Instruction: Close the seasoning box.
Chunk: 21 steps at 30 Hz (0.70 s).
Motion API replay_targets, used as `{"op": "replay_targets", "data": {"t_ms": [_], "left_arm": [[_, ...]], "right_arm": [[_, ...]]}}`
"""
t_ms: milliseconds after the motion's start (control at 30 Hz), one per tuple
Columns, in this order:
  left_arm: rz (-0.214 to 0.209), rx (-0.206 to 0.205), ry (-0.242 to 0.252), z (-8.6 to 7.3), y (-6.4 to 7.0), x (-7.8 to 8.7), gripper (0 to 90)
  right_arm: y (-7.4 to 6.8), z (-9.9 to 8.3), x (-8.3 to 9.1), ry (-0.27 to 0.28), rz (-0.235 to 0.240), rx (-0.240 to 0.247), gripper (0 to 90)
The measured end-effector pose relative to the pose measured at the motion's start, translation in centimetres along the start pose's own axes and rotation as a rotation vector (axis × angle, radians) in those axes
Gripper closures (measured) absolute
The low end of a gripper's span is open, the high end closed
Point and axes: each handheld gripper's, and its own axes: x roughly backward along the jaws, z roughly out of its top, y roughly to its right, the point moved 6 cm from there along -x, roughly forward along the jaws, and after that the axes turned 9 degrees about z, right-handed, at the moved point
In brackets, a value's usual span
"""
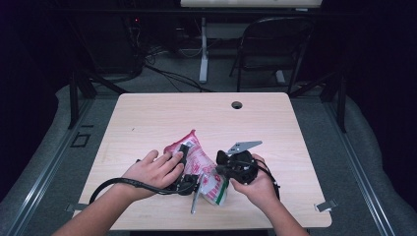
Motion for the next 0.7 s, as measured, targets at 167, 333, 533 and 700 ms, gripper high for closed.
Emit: {"op": "replay_targets", "data": {"t_ms": [167, 333, 533, 700], "left_arm": [[0.009, -0.004, 0.001, 0.04, -0.11, -0.01, 67.9], [0.013, -0.004, 0.002, 0.08, -0.24, -0.01, 68.0], [0.012, -0.007, 0.002, 0.12, -0.38, 0.0, 68.0], [0.007, 0.002, 0.001, 0.12, -0.31, 0.0, 68.1]], "right_arm": [[0.02, 0.0, 0.02, 0.0, 0.003, 0.002, 90.0], [0.04, 0.0, 0.07, -0.003, 0.002, 0.001, 90.0], [0.04, 0.0, 0.09, -0.002, 0.001, -0.001, 90.0], [0.06, 0.0, 0.08, -0.003, 0.002, 0.0, 90.0]]}}
